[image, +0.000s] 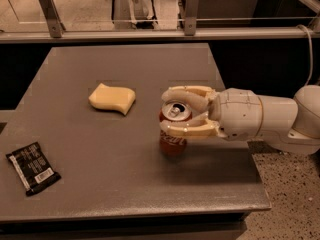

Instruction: Place coke can upright

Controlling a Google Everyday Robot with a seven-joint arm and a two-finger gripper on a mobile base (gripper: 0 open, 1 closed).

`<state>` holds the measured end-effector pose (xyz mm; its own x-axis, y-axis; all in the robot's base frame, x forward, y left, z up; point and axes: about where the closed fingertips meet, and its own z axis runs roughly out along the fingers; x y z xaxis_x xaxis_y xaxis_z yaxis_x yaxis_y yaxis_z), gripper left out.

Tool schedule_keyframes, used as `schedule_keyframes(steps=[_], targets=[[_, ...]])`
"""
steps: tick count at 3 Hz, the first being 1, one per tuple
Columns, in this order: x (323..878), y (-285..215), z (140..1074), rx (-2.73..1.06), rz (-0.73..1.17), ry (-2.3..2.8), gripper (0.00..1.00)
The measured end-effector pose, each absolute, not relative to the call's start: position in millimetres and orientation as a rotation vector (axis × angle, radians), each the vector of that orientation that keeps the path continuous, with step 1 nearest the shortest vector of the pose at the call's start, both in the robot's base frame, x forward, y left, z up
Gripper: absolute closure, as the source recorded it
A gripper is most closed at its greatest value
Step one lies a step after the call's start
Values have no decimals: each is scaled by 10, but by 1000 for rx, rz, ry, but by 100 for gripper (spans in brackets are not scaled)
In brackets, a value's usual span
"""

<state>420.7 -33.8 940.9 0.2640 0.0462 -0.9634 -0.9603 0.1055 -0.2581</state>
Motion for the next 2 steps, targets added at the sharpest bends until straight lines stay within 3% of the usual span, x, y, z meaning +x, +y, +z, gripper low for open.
schedule_keyframes(steps=[1, 2], targets=[[4205, -336, 9387, -1207, 962, 1000, 100], [4208, -342, 9356, -1209, 953, 1009, 82]])
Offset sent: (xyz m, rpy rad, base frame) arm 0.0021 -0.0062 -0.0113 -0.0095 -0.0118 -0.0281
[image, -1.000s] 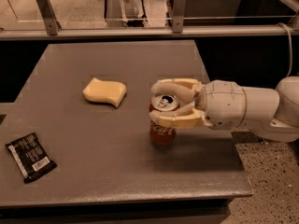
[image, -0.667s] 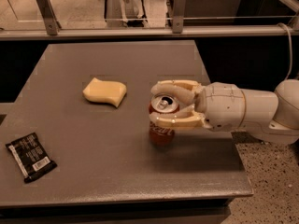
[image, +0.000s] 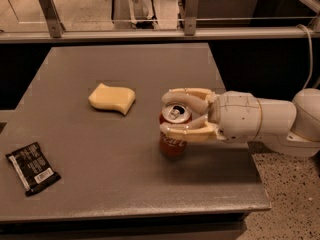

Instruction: Place coke can upright

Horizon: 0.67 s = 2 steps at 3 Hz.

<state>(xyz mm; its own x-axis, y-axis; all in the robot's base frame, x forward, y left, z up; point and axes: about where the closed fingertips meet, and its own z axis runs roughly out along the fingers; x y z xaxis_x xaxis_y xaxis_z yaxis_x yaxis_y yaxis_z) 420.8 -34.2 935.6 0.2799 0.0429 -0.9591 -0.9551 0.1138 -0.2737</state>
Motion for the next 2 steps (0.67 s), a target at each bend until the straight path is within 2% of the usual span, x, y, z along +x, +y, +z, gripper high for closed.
schedule_keyframes(steps=[2], targets=[[4206, -319, 9322, -1222, 965, 1034, 36]])
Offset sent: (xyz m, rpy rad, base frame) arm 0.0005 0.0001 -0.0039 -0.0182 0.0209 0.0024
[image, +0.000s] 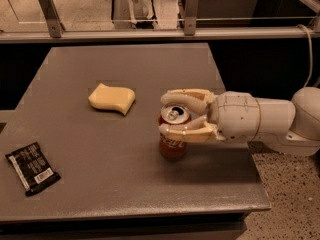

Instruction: Place coke can upright

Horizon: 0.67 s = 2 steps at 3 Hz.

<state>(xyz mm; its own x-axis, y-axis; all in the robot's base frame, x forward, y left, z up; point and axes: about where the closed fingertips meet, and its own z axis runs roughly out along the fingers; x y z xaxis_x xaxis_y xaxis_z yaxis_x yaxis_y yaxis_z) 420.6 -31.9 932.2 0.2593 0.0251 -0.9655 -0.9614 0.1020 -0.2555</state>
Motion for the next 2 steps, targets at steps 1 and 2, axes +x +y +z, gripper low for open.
schedule_keyframes(steps=[1, 2], targets=[[4199, -297, 9330, -1226, 967, 1031, 12], [4193, -278, 9337, -1230, 968, 1029, 0]])
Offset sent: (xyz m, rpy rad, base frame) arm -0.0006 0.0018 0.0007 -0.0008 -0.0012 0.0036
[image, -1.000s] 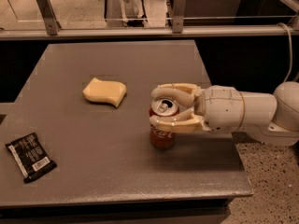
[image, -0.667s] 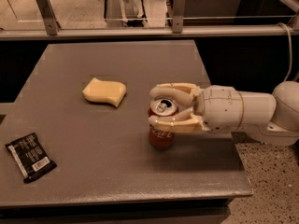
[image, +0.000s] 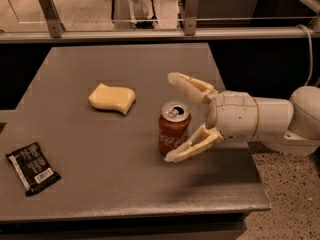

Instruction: Place coke can upright

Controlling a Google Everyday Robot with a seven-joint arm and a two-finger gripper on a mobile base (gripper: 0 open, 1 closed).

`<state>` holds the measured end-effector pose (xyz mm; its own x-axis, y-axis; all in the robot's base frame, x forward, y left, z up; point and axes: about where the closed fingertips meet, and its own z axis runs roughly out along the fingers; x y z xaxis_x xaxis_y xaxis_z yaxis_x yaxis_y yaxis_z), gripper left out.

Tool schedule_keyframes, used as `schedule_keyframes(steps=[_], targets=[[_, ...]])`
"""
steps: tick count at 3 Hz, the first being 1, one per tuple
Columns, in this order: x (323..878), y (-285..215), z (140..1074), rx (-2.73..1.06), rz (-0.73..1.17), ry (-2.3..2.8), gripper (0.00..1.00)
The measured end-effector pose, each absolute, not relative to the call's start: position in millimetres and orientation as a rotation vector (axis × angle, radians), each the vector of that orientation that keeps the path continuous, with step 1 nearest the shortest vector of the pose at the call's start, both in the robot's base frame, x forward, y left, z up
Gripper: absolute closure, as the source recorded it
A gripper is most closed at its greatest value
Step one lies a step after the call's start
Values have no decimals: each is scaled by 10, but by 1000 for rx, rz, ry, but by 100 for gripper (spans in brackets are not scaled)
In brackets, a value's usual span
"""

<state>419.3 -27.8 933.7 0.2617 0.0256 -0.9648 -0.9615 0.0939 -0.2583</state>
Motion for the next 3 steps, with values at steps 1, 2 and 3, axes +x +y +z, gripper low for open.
schedule_keyframes(steps=[1, 2, 3], targets=[[4204, -413, 9340, -1253, 928, 1092, 0], [4216, -687, 9364, -1291, 830, 1204, 0], [4218, -718, 9347, -1295, 821, 1222, 0]])
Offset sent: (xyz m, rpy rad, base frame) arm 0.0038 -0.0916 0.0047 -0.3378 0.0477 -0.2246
